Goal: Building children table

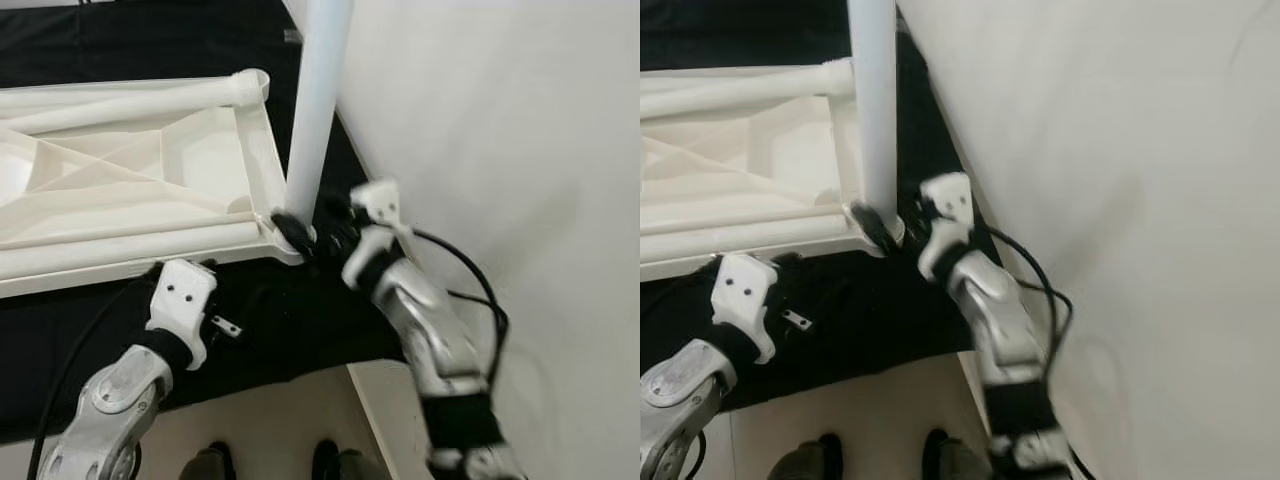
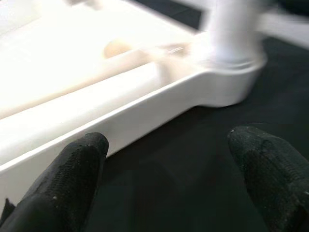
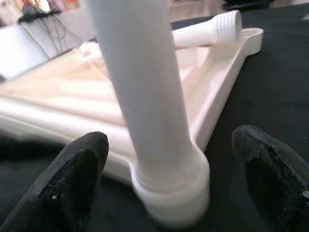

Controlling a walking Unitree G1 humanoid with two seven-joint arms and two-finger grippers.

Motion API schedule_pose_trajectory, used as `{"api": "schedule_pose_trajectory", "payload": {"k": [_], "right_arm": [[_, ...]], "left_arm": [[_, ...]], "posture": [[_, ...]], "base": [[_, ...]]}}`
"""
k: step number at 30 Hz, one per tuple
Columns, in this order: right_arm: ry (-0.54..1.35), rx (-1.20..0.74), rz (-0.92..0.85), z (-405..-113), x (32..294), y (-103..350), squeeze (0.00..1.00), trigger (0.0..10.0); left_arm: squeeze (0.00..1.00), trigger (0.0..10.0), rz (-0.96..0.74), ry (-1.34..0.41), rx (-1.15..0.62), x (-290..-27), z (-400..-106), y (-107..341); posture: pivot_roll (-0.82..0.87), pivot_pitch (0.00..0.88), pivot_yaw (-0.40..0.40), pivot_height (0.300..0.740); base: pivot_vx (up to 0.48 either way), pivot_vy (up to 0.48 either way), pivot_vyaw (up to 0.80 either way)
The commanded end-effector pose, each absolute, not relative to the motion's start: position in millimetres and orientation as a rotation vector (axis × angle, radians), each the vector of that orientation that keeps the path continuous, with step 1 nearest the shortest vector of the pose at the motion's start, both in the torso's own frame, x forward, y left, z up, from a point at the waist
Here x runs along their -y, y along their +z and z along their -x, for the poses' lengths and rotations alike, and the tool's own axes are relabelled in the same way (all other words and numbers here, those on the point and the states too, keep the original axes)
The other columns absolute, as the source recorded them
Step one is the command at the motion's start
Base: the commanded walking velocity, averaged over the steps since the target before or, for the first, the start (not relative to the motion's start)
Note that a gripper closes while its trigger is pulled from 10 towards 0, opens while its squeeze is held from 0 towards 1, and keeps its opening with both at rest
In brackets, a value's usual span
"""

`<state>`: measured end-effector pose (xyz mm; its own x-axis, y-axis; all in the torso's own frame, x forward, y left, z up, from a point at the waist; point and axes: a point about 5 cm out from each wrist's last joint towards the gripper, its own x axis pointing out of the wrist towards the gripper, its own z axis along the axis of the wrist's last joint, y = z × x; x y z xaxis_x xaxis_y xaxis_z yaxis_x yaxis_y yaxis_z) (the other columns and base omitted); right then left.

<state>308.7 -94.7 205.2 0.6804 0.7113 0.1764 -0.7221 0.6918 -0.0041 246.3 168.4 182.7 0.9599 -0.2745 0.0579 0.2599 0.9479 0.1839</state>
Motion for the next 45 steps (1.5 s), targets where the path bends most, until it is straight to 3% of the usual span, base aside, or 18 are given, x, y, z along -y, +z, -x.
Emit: {"api": "schedule_pose_trajectory", "payload": {"k": [1,2,3,6,10,25,35,45], "right_arm": [[0.879,0.198,-0.062,-297.9,100.3,207.1,0.27,10.0],[0.879,0.198,-0.062,-297.9,100.3,207.1,0.27,10.0],[0.883,0.185,-0.056,-294.6,108.9,202.7,0.0,10.0],[0.883,0.185,-0.056,-294.6,108.9,202.7,0.0,10.0],[0.834,0.134,-0.069,-280.8,129.2,187.1,0.0,10.0],[0.853,0.11,-0.095,-274.6,121.1,181.8,0.0,10.0],[0.878,0.106,-0.102,-275.2,110.4,177.7,0.0,10.0],[0.86,0.119,-0.057,-284.2,102.4,179.8,0.0,10.0]], "left_arm": [[0.0,10.0,-0.194,-0.219,0.051,-174.5,-247.3,174.4],[0.0,10.0,-0.194,-0.219,0.051,-174.5,-247.3,174.4],[0.0,10.0,-0.201,-0.189,0.043,-177.3,-249.4,172.7],[0.0,10.0,-0.201,-0.189,0.043,-177.3,-249.4,172.7],[0.0,10.0,-0.232,-0.124,0.042,-181.0,-255.8,170.2],[0.0,10.0,-0.292,-0.132,0.132,-169.7,-265.9,186.2],[0.0,10.0,-0.267,-0.265,0.222,-140.1,-266.2,206.7],[0.0,10.0,-0.192,-0.155,0.18,-160.4,-272.6,202.9]], "posture": [[0.08,0.271,-0.108,0.74],[0.08,0.271,-0.108,0.74],[0.08,0.267,-0.107,0.74],[0.08,0.267,-0.107,0.74],[0.06,0.255,-0.089,0.74],[0.07,0.228,-0.076,0.74],[0.08,0.206,-0.069,0.74],[0.08,0.202,-0.075,0.74]], "base": [[0.0,0.0,0.0],[0.0,0.0,0.0],[0.0,0.0,0.0],[0.0,0.0,0.0],[0.0,0.24,0.0],[0.0,0.48,0.0],[0.0,0.477,0.0],[0.0,0.429,0.0]]}}
